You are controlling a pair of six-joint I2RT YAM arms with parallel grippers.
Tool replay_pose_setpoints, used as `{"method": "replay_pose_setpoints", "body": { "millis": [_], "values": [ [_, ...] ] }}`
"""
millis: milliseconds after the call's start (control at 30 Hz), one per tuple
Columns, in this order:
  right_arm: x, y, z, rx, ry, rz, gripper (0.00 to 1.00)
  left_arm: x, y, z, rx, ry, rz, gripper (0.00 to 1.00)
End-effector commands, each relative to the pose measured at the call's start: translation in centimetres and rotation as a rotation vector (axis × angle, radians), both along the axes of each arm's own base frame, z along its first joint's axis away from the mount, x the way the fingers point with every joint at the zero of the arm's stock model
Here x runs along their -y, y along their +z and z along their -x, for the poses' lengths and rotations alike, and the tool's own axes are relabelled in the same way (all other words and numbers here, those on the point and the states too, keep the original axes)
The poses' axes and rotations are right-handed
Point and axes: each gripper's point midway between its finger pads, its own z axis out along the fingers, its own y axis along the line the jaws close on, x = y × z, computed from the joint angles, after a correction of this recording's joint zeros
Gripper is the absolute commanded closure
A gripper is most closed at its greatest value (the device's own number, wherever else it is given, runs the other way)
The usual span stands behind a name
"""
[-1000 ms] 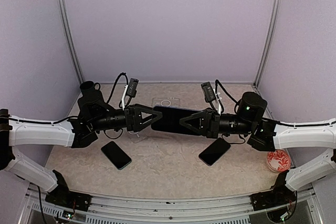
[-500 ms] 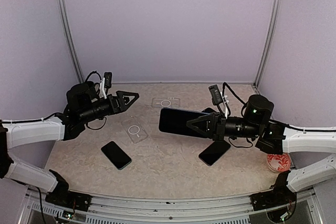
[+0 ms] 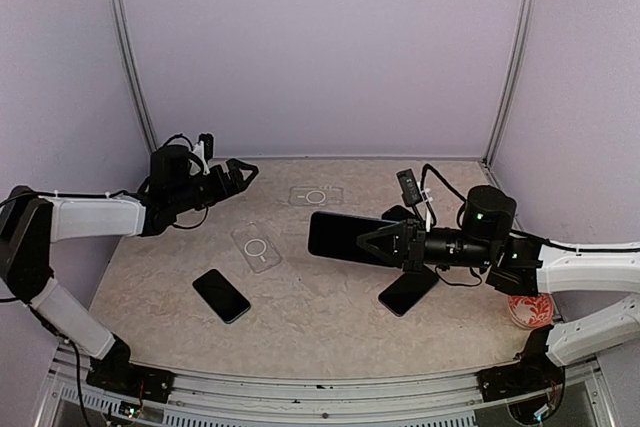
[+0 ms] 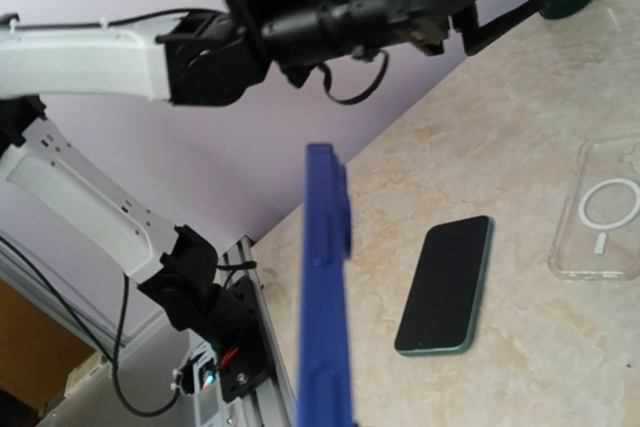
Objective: Put the phone into the phone case
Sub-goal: Move the phone case to the center of the board.
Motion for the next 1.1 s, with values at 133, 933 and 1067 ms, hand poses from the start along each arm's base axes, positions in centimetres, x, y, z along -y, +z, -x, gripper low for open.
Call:
{"method": "replay_pose_setpoints", "body": {
  "millis": [133, 933, 1067],
  "values": [
    [0.0, 0.0, -0.7, 0.003, -0.023, -0.006, 1.00, -1.1, -6.3, -3.8, -0.151, 0.013, -0.079, 0.01],
    [-0.1, -1.2, -1.1, -0.037, -0.042, 0.015, 1.00, -0.9, -14.9, -2.1, -0.311, -0.010, -0.114, 0.01],
    [-0.1, -1.3, -1.0, -0.039, -0.036, 0.015, 1.00, -1.4, -15.0, -2.1, -0.303, 0.011, -0.123, 0.01]
  ]
}}
